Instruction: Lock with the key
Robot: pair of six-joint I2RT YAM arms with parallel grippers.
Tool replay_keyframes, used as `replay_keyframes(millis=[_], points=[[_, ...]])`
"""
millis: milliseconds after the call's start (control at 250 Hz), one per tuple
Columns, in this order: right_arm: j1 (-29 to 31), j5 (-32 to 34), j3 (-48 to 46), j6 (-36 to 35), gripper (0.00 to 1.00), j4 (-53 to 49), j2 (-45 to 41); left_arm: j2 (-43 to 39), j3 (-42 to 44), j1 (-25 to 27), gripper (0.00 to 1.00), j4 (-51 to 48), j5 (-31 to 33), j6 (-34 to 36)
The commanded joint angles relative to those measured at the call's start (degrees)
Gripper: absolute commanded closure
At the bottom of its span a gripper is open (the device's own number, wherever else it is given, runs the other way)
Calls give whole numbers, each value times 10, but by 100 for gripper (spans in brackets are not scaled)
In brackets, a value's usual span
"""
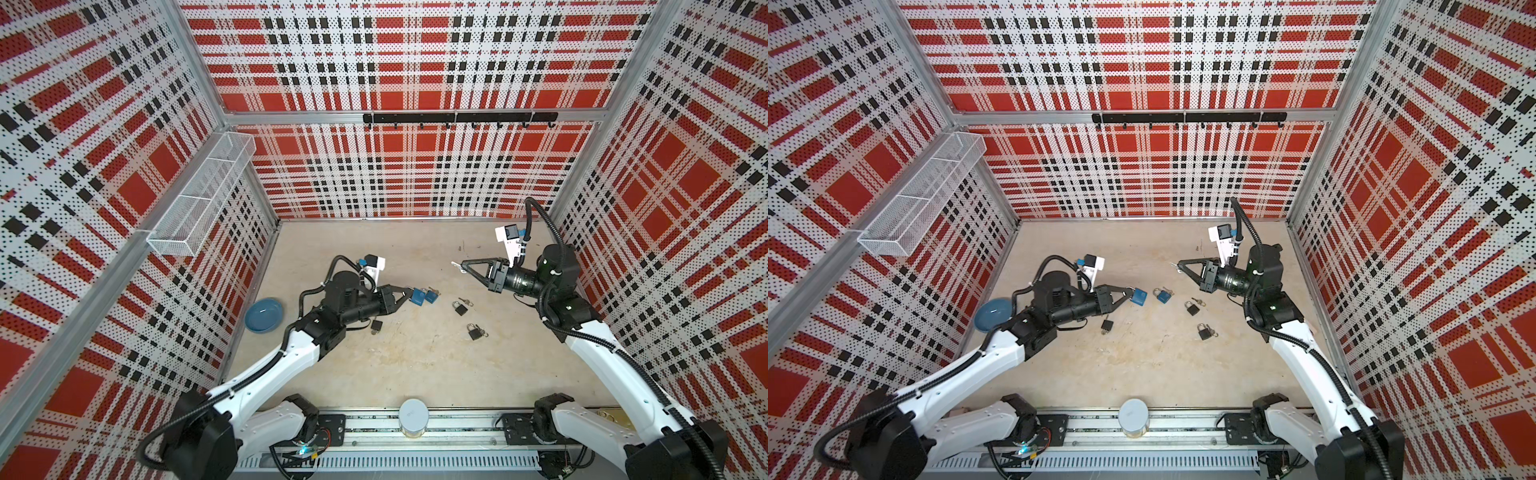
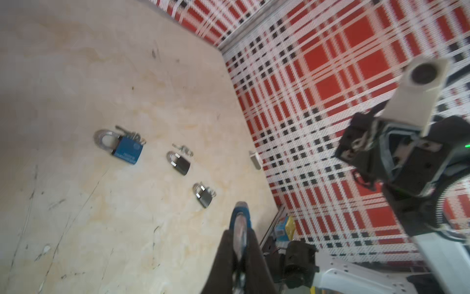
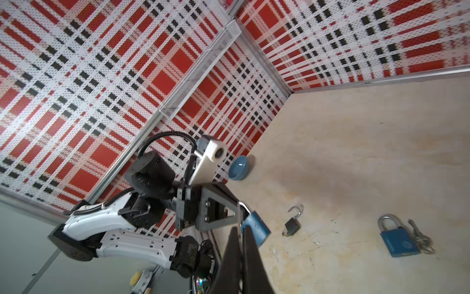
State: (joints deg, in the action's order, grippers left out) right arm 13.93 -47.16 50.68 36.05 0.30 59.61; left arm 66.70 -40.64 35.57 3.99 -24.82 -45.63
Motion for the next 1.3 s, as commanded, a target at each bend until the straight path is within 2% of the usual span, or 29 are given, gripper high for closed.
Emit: replay_keyframes(millis=[0, 140, 384, 688, 1028, 1204, 1296], points=[[-10, 15, -16, -15, 100, -14, -12, 43, 6, 37, 100, -6, 72, 30], [-11, 12, -21, -12, 100, -7, -6, 124, -7, 76, 100, -5, 103, 38], [-11, 10, -22, -22, 100, -21, -9, 216, -38, 88, 100, -4, 96, 56], [-11, 17, -31, -30, 100, -36, -14, 269, -56, 102, 100, -1, 96, 58], [-10, 18, -37, -44, 100, -55, -10, 284, -59, 115, 100, 3, 119, 53], [-11, 19, -31, -45, 100, -61, -12, 282, -58, 117, 86, 3, 128, 51], [-10, 24, -26, -52, 100, -74, -13, 279, -59, 115, 72, 2, 135, 51]])
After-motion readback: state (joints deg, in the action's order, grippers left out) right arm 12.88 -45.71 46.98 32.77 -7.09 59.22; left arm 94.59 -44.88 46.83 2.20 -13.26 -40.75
